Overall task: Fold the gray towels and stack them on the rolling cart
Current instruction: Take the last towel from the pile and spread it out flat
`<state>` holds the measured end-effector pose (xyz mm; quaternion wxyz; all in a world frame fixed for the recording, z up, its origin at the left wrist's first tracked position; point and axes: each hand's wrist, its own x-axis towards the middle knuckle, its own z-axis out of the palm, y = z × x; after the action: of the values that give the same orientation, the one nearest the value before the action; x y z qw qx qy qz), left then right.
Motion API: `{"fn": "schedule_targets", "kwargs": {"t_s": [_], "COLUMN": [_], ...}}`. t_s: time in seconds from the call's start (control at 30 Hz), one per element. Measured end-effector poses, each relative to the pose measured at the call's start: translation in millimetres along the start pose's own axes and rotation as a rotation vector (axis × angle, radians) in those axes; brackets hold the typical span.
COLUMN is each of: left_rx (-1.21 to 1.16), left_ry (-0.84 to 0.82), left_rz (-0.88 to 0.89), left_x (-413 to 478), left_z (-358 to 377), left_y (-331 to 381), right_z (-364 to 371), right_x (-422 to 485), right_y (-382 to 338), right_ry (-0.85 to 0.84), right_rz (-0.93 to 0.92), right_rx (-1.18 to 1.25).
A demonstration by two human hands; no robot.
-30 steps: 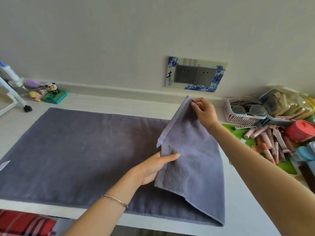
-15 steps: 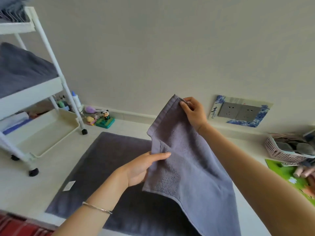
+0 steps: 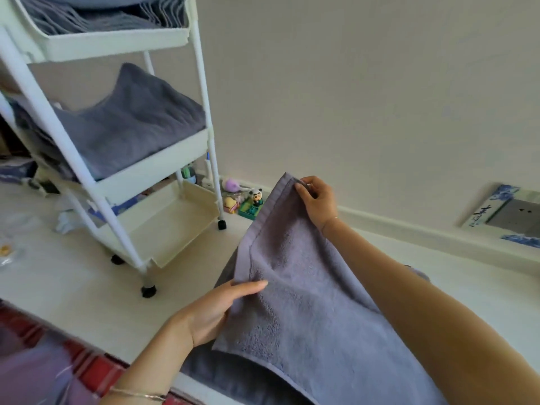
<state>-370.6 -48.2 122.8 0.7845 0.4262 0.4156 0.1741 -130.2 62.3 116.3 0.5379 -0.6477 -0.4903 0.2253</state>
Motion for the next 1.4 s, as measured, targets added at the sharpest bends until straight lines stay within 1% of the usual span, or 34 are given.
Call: {"fn": "schedule_targets", "kwargs": {"t_s": [0.13,0.17,0.23,0.27,0.33,0.37,0.4,0.43,0.53,0.6,0.67,0.73,0.77,0.8,0.87,0.9,0.93,1.0,1.07,1.13,1.17,1.23,1.27,1.3,1.37,1.4], "left_rx": [0.034,0.071,0.254,0.348,0.516,0.55,0.565,0.579,0.621,0.63,0.578,0.521,0.525,0.554,0.672,0.734,0.778,0.816,0.855,0.994,1.098,1.264,1.309,1.342,1.441,1.492], "left_ry": [0.106,0.151,0.286,0.357,0.465,0.521,0.558,0.566,0.561,0.55,0.499,0.459,0.465,0.484,0.541,0.57,0.595,0.64,0.686,0.773,0.803,0.774,0.714,0.623,0.391,0.312], "left_rz": [-0.071,-0.084,-0.058,-0.052,-0.058,-0.055,-0.04,-0.035,0.029,0.089,0.14,0.145,0.132,0.108,0.028,-0.012,-0.027,-0.026,-0.007,0.051,0.119,0.336,0.422,0.462,0.394,0.339], "left_x": [20,31,54,67,81,84,86,84,81,79,73,64,61,59,57,56,57,57,57,60,62,71,76,83,96,103], "left_z": [-48,-64,-92,-108,-125,-131,-134,-133,-134,-135,-132,-135,-139,-143,-154,-157,-158,-157,-150,-139,-131,-110,-96,-81,-56,-48], "left_y": [-18,-28,-52,-69,-93,-103,-108,-110,-113,-112,-109,-107,-107,-110,-121,-128,-133,-142,-145,-148,-148,-148,-147,-148,-151,-155], "right_z": [50,63,81,92,97,102,102,100,96,92,90,93,96,100,107,111,112,112,105,92,85,72,65,57,45,37], "right_x": [10,13,17,18,15,12,8,4,3,6,7,4,4,3,1,-3,-4,-12,-25,-44,-55,-79,-94,-110,-142,-159], "right_y": [34,50,81,99,125,137,146,153,167,168,161,155,153,153,157,159,160,159,155,153,152,152,151,151,151,152], "right_ry": [-0.063,-0.091,-0.158,-0.215,-0.356,-0.42,-0.449,-0.447,-0.381,-0.326,-0.236,-0.159,-0.163,-0.205,-0.364,-0.426,-0.443,-0.42,-0.378,-0.324,-0.303,-0.294,-0.293,-0.288,-0.274,-0.279], "right_rz": [0.09,0.122,0.189,0.232,0.286,0.283,0.268,0.257,0.242,0.165,0.059,0.036,0.06,0.101,0.166,0.169,0.155,0.09,0.046,0.035,0.027,0.013,0.009,-0.004,-0.06,-0.075], "right_rx": [-0.088,-0.143,-0.253,-0.327,-0.583,-0.711,-0.797,-0.834,-0.848,-0.84,-0.716,-0.557,-0.531,-0.551,-0.685,-0.741,-0.778,-0.816,-0.796,-0.725,-0.692,-0.624,-0.59,-0.559,-0.497,-0.455]}}
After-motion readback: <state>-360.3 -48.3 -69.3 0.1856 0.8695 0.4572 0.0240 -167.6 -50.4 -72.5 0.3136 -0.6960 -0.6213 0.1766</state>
